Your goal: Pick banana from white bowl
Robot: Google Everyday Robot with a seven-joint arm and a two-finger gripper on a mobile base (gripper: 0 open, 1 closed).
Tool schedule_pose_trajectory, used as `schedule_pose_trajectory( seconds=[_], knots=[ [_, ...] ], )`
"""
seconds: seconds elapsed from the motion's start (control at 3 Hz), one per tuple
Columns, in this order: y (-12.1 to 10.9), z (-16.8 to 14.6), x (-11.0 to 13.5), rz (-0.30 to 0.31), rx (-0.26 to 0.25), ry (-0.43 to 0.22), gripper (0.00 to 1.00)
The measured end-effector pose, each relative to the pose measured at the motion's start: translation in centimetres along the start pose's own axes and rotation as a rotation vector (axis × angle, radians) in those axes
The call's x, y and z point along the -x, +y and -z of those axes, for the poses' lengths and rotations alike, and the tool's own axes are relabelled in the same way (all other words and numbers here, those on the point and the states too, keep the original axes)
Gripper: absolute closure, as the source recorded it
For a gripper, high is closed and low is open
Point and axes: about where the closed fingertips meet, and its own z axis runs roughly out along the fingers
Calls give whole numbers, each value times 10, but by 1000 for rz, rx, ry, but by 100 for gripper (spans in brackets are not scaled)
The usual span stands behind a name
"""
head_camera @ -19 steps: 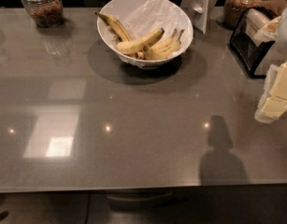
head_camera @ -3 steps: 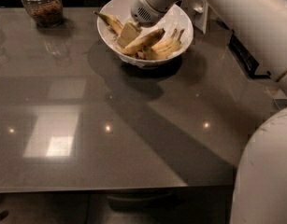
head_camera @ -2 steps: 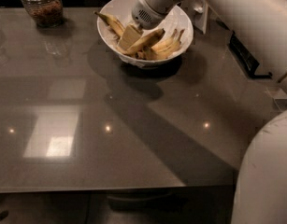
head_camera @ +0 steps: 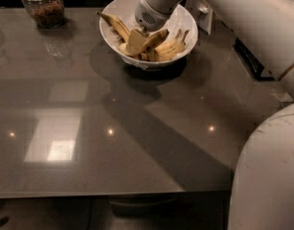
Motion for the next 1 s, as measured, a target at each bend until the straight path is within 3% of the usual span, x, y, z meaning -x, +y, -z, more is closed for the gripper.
schedule_pose_trajectory(
  seconds=[0.33,1.0],
  knots=[
    [-2,-5,-5,21,-6,63,50],
    [-7,-20,-9,45,0,126,49]
  ],
)
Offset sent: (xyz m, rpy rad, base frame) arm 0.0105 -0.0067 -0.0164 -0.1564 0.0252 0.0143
